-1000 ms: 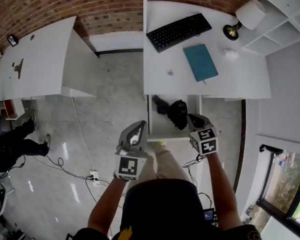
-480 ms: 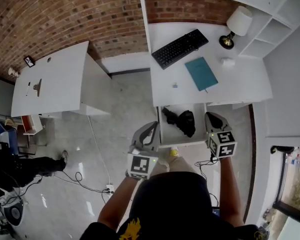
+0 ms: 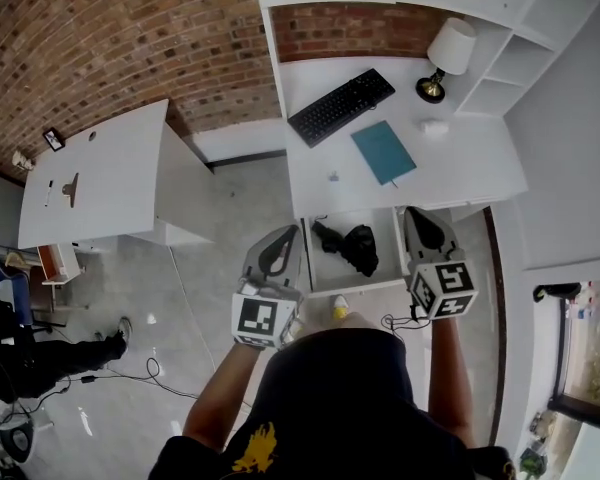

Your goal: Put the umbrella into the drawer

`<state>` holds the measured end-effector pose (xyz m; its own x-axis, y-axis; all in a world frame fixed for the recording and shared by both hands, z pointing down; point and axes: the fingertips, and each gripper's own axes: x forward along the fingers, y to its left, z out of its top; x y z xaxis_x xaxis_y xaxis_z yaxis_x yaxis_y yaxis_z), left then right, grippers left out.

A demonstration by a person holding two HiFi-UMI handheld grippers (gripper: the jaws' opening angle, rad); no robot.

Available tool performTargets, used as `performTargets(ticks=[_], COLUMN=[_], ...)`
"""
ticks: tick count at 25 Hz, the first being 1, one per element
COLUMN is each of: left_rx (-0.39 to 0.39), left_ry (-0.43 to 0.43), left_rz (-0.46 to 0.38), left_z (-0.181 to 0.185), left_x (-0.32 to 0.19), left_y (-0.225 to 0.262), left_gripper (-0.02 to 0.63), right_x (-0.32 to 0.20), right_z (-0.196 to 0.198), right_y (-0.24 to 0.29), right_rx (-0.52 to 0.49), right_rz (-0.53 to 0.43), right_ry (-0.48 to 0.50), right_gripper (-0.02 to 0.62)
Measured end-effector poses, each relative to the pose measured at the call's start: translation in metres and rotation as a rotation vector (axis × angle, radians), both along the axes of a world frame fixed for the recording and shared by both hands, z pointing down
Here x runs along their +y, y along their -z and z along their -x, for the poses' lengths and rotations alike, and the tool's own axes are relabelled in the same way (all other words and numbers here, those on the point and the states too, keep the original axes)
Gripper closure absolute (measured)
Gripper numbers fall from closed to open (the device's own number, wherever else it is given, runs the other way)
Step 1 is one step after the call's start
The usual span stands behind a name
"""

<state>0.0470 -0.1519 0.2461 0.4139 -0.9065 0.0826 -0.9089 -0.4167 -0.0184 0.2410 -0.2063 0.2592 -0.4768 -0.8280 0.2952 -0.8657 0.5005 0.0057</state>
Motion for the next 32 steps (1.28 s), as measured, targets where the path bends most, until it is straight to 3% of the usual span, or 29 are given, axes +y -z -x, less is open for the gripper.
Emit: performTargets(ticks=[10, 21, 32], left_rx=[-0.044, -0.048, -0.045], left_ry=[0.018, 0.1, 0.112], left_rz=[-0.032, -0.043, -0.063], left_z=[0.031, 0.086, 0.095], left_x=[-0.003, 0.004, 0.006], left_y=[0.024, 0.036, 0.051], left_gripper=[0.588, 0.588, 0.588], right_x=[0.018, 0.027, 0.029], right_z=[-0.018, -0.048, -0.051], right_y=[0.064, 0.073, 0.085], right_rx=[-0.006, -0.017, -0.011], right_rz=[-0.14, -0.162, -0.173], right_ry=[-0.056, -0.145, -0.147], right_gripper=[0.595, 0.595, 0.595])
